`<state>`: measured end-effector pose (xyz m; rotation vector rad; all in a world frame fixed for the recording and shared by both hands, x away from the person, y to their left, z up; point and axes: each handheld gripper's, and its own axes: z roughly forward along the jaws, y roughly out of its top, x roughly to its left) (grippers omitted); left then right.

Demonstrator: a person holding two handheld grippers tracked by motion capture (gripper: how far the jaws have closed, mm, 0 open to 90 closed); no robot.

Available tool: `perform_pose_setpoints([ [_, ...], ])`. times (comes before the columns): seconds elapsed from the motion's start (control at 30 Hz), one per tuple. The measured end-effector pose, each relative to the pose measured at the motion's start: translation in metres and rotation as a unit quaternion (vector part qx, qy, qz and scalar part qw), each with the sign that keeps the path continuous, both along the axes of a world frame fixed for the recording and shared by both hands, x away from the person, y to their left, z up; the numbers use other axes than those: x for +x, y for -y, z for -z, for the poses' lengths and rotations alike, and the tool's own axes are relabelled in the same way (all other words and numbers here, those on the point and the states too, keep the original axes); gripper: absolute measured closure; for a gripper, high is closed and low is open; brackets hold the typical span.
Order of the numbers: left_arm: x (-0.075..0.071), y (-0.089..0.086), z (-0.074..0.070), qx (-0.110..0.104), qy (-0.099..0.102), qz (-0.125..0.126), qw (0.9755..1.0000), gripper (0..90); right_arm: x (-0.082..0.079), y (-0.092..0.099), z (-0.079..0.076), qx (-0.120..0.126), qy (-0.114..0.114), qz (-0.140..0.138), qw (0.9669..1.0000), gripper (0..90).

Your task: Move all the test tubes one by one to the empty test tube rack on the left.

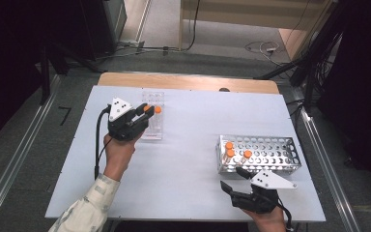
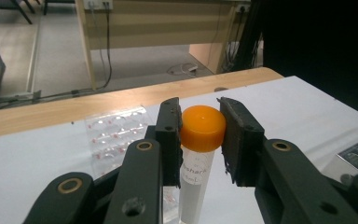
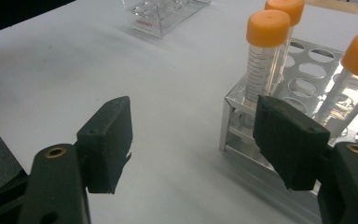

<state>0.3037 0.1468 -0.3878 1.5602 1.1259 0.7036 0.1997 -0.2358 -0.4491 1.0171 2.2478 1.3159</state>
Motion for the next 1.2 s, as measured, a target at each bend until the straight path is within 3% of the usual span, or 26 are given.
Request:
perform_pose_setpoints([
  [0.6, 0.029, -0.003, -0.008, 0.001, 0.011, -0.035, 0.9993, 69.9, -0.002, 0.008, 0.001, 0.003, -0.002, 0.006, 1.0, 27.1],
  [0.9, 0.041, -0.001, 0.0, 0.012, 0.006, -0.049, 0.9987, 69.9, -0.003, 0.008, 0.001, 0.004, -0.003, 0.007, 1.0, 27.2],
  [1.2, 0.045, 0.003, 0.007, 0.026, 0.002, -0.047, 0.9985, 69.8, -0.003, 0.008, 0.002, 0.004, -0.003, 0.007, 1.0, 27.2],
])
